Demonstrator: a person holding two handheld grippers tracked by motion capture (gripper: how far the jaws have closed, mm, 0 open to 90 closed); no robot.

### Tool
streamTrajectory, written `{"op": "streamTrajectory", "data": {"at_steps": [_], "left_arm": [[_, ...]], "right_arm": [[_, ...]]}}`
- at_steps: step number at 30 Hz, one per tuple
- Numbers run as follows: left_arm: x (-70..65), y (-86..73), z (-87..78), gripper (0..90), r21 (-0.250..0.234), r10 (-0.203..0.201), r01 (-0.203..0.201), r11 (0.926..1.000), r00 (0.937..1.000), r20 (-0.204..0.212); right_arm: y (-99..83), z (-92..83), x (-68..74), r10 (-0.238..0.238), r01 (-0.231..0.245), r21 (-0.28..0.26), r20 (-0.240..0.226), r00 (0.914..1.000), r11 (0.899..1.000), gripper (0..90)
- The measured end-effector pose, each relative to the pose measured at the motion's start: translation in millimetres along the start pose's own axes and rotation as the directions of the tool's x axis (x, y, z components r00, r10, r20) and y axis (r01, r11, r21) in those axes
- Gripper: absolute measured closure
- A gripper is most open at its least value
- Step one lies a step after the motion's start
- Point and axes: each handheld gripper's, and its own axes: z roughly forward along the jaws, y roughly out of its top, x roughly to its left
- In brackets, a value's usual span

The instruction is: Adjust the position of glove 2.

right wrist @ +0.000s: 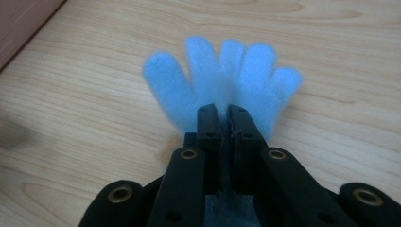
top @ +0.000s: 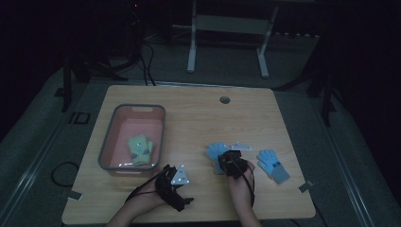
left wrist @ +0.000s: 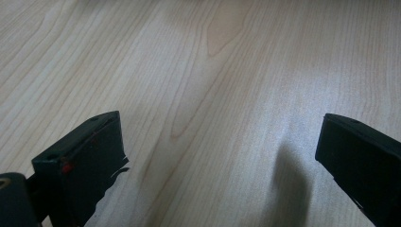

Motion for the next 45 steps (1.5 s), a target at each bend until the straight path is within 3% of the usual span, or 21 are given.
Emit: {"op": "streamTrajectory", "data": {"at_steps": [9, 15, 22, 29, 35, 40, 45], "left_arm": [[0.1, -0.9, 0.4, 2.5, 0.004, 0.003, -0.003, 1.0000, 1.0000, 0.007], [0.0, -1.1, 0.4, 2.4, 0.003, 0.005, -0.005, 1.0000, 0.9999, 0.009], [0.2, -1.8, 0.4, 2.5, 0.001, 0.005, -0.005, 1.0000, 0.9999, 0.013], [0.2, -1.8, 0.6, 2.5, 0.001, 0.004, -0.004, 1.0000, 0.9999, 0.013], [-0.1, -1.9, 1.1, 2.5, -0.004, -0.004, 0.004, 1.0000, 0.9999, 0.012], [-0.1, -2.0, 0.9, 2.5, -0.001, 0.003, -0.003, 1.0000, 0.9999, 0.013], [0.1, -1.9, 0.7, 2.5, -0.001, 0.005, -0.005, 1.0000, 0.9999, 0.014]], "right_arm": [[-8.3, 17.4, -0.4, 0.018, -0.019, 0.044, 0.016, 0.9997, 0.999, 82.2], [-9.8, 22.5, -0.1, 0.028, -0.028, 0.048, -0.007, 0.9996, 0.998, 69.8], [0.4, 10.1, -5.3, -0.044, 0.047, 0.038, -0.058, 0.9973, 0.998, 60.0], [9.5, -6.9, -38.3, -0.128, 0.130, 0.017, -0.084, 0.9882, 0.991, 59.3], [7.3, -20.6, -80.6, -0.141, 0.142, 0.002, -0.089, 0.9860, 0.990, 62.1], [2.4, -36.1, -109.6, -0.199, 0.200, -0.004, -0.085, 0.9762, 0.980, 62.4], [-2.6, -51.2, -138.0, -0.222, 0.223, 0.000, -0.096, 0.9703, 0.975, 62.8]]}}
